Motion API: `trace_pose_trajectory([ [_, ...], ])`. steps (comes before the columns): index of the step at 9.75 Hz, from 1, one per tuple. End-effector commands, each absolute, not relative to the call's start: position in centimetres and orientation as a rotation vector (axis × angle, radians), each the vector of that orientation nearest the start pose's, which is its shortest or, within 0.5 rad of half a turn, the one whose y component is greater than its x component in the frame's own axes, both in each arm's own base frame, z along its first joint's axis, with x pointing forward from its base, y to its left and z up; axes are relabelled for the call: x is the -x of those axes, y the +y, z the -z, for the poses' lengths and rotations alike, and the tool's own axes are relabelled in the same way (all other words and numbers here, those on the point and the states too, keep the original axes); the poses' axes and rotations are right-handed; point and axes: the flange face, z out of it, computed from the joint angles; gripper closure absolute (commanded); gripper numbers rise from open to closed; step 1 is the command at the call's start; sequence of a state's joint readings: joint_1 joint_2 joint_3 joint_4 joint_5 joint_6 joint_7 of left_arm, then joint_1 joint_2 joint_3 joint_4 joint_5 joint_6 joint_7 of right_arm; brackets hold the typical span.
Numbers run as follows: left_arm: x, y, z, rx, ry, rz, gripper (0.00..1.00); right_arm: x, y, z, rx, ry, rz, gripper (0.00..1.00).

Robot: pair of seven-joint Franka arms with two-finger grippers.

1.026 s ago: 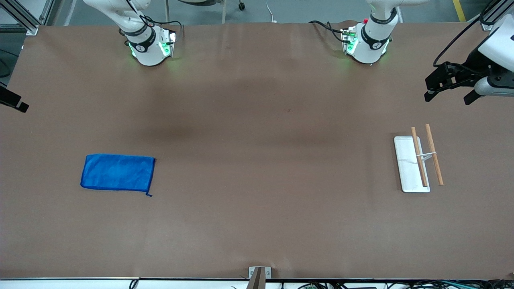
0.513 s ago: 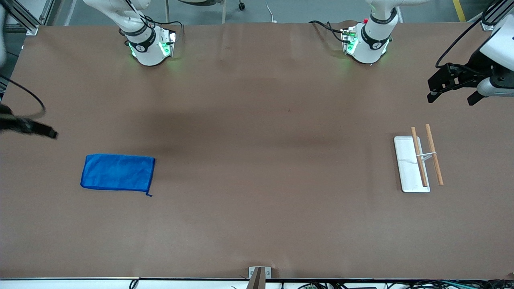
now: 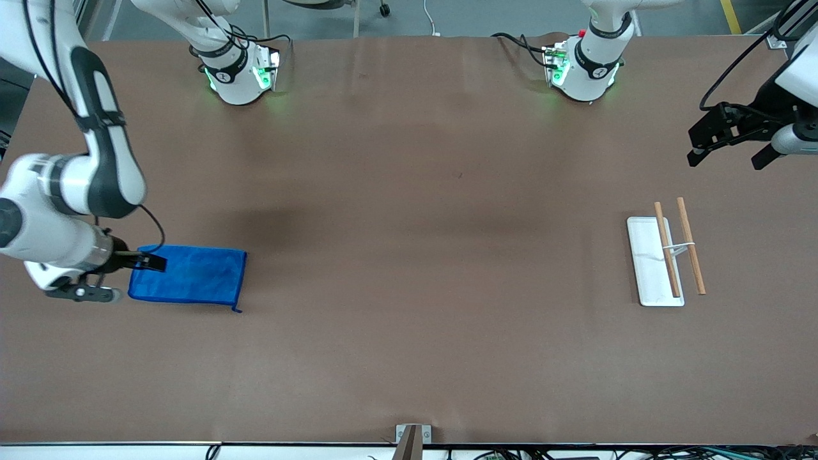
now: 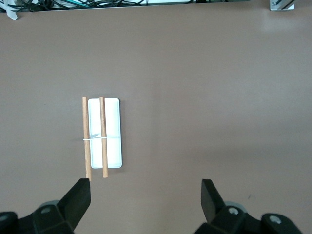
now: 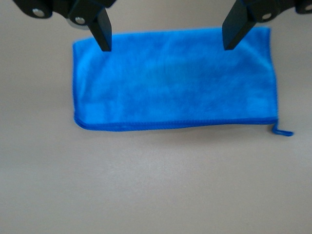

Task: Right arm passes towel to left arm to hang
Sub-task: 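Lower the right gripper onto the blue towel edge and close it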

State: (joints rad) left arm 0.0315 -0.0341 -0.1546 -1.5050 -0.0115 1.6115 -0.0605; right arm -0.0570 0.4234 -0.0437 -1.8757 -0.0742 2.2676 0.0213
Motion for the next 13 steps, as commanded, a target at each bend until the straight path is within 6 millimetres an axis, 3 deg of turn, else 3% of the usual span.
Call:
trace_pose_trajectory([
  [1, -54.5, -6.8, -66.5, 3.135, 0.106, 0.188, 0.00, -60.4, -7.2, -23.5, 3.214, 0.037, 0.001, 0.00],
  [4, -54.6, -6.8, -66.5, 3.134, 0.099, 0.188, 0.00, -59.1, -7.6, -17.9, 3.209, 0.038, 0.062, 0.00],
  [6, -54.6, -6.7, -66.5, 3.132, 0.106, 0.188, 0.00, -58.2, -7.5, -17.1, 3.205, 0.031, 0.121, 0.03],
  [7, -54.6, -6.7, -66.5, 3.131, 0.118, 0.188, 0.00, -58.2, -7.6, -16.9, 3.206, 0.004, 0.121, 0.13],
  [9, -54.7, -6.0, -66.5, 3.129, 0.101, 0.188, 0.00, -58.0, -8.0, -16.8, 3.205, -0.031, 0.112, 0.77],
  [10, -54.8, -5.9, -66.3, 3.130, 0.096, 0.181, 0.00, -57.9, -8.1, -16.7, 3.203, -0.013, 0.100, 0.94],
  [11, -54.8, -5.9, -66.2, 3.130, 0.099, 0.179, 0.00, -57.9, -7.8, -16.7, 3.199, -0.008, 0.074, 1.00],
  [13, -55.0, -5.9, -66.0, 3.132, 0.082, 0.174, 0.00, -58.4, -7.8, -17.4, 3.197, -0.001, 0.033, 1.00],
])
